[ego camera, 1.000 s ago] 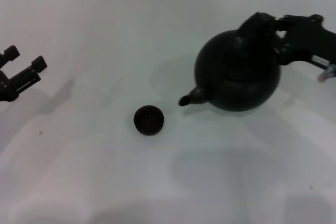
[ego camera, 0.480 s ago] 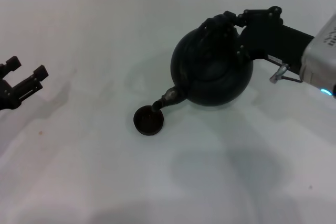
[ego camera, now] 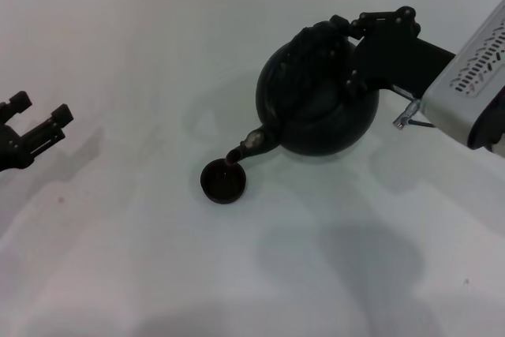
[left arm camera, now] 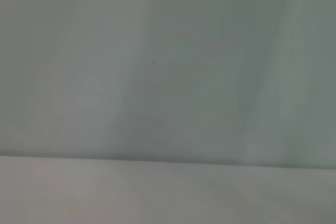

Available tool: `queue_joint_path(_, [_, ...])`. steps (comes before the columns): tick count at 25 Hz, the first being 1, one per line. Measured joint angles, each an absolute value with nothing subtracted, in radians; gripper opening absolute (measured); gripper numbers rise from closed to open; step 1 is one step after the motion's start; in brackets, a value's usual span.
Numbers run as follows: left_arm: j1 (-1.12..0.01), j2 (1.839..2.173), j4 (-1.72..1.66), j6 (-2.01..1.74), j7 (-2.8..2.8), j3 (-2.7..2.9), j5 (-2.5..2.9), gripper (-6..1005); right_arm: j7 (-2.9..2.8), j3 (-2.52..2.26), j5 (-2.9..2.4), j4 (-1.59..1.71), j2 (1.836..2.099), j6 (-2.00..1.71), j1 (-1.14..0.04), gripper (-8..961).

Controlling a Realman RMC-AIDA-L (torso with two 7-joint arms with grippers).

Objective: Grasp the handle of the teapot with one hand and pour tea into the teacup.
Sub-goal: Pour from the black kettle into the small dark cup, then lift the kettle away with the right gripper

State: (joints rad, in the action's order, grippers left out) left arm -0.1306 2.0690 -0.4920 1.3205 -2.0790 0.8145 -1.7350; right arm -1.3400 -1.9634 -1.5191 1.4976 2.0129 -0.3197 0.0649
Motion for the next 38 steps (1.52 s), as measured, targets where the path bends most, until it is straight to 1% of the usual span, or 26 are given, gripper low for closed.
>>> queue_joint_path(21, [-0.158,2.068,-0.472,1.272,-2.079,0.815,-1.735,851,-1.334,-2.09,-1.706,1.55,2.013,-0.167,0.075,123])
queue_joint_path(28, [-0.165,2.068,-0.472,1.262,-2.078,0.815,-1.735,850,-1.254,-2.151,-1.709,1.558,2.015,-0.067,0.076,121])
queue_joint_path(38, [-0.165,2.068,-0.473,1.257,-2.078,0.815,-1.735,851,-1.221,-2.179,-1.705,1.564,2.013,-0.041,0.08,117])
